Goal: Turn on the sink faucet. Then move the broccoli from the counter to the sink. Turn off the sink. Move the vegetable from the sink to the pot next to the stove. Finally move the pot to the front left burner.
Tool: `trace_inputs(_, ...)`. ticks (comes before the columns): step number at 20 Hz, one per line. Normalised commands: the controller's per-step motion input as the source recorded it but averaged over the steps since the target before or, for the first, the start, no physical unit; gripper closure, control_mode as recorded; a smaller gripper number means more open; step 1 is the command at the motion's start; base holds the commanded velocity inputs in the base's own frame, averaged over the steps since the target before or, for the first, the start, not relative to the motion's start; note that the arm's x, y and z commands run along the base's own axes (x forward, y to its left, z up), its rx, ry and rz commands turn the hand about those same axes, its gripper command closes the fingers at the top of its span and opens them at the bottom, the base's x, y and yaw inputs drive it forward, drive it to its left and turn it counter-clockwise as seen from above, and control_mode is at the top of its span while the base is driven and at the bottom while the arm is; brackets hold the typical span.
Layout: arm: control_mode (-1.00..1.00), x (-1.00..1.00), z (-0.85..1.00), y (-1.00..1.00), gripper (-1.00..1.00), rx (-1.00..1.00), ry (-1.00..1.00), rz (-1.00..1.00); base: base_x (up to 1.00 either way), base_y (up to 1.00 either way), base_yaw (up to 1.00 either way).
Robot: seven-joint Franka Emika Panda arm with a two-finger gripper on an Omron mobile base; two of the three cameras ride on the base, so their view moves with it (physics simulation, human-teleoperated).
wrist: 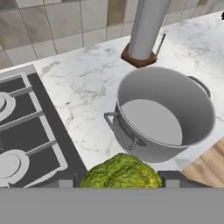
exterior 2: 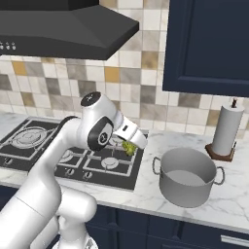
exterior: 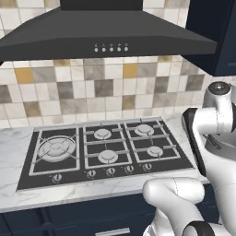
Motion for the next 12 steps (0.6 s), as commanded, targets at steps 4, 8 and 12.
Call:
trace_inputs(4, -1.00, 0.00, 0.00, -0.37, 1.00, 0.00, 0.00, 0.00, 0.00, 0.00, 0.00)
trace_inputs(8, -1.00, 0.00, 0.00, -0.40, 1.00, 0.00, 0.00, 0.00, 0.00, 0.00, 0.00)
trace_inputs(12, -1.00, 0.00, 0.00, -0.36, 1.00, 0.00, 0.00, 0.00, 0.00, 0.00, 0.00)
